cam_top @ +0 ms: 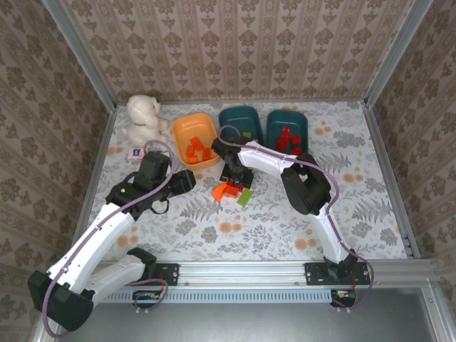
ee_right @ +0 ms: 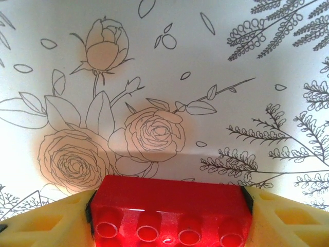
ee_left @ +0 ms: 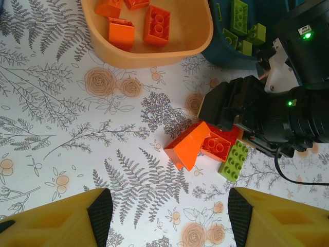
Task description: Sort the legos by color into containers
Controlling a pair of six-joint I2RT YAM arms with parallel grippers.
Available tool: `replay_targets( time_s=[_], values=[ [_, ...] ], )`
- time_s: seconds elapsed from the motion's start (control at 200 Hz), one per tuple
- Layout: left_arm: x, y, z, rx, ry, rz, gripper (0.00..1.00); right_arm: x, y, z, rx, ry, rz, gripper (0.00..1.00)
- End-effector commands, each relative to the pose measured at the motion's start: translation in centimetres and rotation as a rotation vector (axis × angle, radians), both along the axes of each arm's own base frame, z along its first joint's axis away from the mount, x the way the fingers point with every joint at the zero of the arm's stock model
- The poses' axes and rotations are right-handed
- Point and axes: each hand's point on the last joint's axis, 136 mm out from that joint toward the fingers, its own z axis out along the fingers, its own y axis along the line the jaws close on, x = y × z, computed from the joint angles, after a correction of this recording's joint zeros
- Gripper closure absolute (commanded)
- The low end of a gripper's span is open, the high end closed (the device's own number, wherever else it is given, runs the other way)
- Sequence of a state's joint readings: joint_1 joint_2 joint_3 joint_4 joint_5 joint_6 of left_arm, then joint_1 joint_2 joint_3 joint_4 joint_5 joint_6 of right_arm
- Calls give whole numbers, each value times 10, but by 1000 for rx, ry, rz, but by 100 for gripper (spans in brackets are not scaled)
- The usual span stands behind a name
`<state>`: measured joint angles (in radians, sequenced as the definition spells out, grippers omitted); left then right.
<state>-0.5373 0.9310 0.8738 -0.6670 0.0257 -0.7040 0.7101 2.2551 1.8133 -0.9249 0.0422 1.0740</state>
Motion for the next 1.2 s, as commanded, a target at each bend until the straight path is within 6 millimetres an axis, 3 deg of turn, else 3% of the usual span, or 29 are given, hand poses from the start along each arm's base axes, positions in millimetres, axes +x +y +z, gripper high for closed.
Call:
replay_targets(
  time_s=[0.0,0.14,0.26,0.4,0.5,0.64,0.755,0.995,1.195],
  values=[
    [-3,2,4,-1,-8,4,36,-2,-6,10,-29,-4,0,42],
    [-3,-2,2,-1,-5,-15,36,9,-12,50,-13,-102,18,43],
    [-1,-9,-1,4,-3,-44,36,22,-31,90,-8,-187,11,44],
    [4,-27,1,4,-10,-97,36,42,-75,134,-25,-285,-26,44],
    [8,-48,1,5,-10,-162,36,63,-114,150,-35,-326,-69,45],
    [12,-76,-3,39,-3,-245,36,101,-158,145,-13,-335,-145,45],
    [18,-92,-2,44,-4,-271,36,135,-178,135,23,-337,-211,46],
    [24,-101,1,55,-6,-276,36,197,-186,106,163,-322,-378,46],
    [26,-100,1,56,-4,-256,36,214,-182,87,279,-292,-604,45]
  ],
)
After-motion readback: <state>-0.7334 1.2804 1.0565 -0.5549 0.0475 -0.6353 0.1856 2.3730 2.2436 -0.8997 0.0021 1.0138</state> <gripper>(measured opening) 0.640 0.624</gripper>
